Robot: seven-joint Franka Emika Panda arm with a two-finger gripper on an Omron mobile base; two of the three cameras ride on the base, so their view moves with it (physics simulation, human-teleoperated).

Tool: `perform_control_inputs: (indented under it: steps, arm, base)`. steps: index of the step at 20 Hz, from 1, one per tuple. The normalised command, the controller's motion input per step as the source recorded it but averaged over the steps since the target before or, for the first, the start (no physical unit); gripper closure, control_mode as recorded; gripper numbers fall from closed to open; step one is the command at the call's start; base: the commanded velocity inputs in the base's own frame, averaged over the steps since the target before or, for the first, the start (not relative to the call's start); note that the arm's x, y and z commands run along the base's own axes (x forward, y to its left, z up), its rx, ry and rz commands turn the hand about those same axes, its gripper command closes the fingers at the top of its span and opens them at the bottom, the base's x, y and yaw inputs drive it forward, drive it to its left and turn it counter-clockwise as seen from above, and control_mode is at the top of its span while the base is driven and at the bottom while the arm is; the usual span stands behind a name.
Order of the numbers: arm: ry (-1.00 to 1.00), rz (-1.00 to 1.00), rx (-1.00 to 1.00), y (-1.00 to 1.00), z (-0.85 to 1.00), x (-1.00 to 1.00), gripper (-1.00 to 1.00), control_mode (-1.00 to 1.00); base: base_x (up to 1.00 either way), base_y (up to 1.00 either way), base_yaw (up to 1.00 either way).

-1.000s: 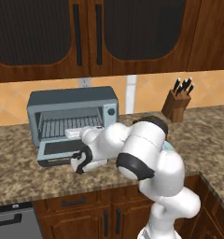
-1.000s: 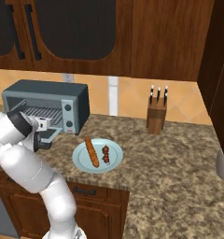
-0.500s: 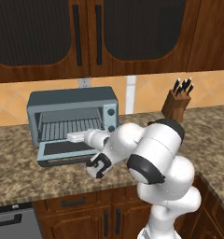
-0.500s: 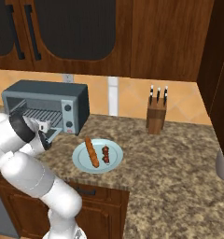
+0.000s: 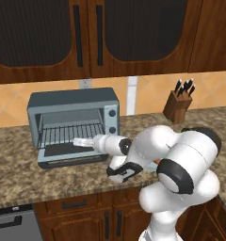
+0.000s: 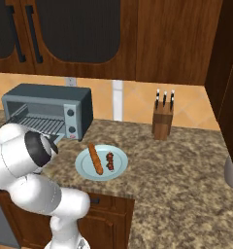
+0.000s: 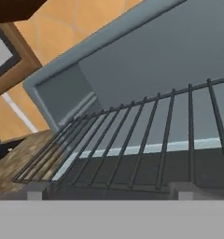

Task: Pick up the kebab skewer and baguette bread, and place them inside the toaster oven. Close the toaster oven door and start by setting the timer.

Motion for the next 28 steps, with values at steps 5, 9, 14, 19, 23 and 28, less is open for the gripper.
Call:
perform_control_inputs:
  steps: [5,9,14,19,23,28]
  arm:
    - [0.50,-0.23,-0.01,0.03,0.01,-0.81,-1.00,-1.00]
    - [0.33,-0.24,-0.01,-0.01,0.73,-0.52,-1.00,-1.00]
    - [0.35,-0.21,-0.02,0.00,1.00,-0.18,-1.00,-1.00]
    - [0.36,-0.09,-0.04,-0.17,0.89,-0.33,-1.00,-1.00]
    - [0.24,0.02,-0.04,-0.74,0.10,-0.67,-1.00,-1.00]
    - [0.02,0.11,-0.06,-0.91,-0.07,-0.22,-1.00,-1.00]
  base:
    - [0.00,0.00,0.00]
    - [0.00,0.00,0.00]
    - [0.00,0.00,0.00]
    - [0.00,0.00,0.00]
    - [0.00,0.00,0.00]
    - [0.00,0.00,0.00]
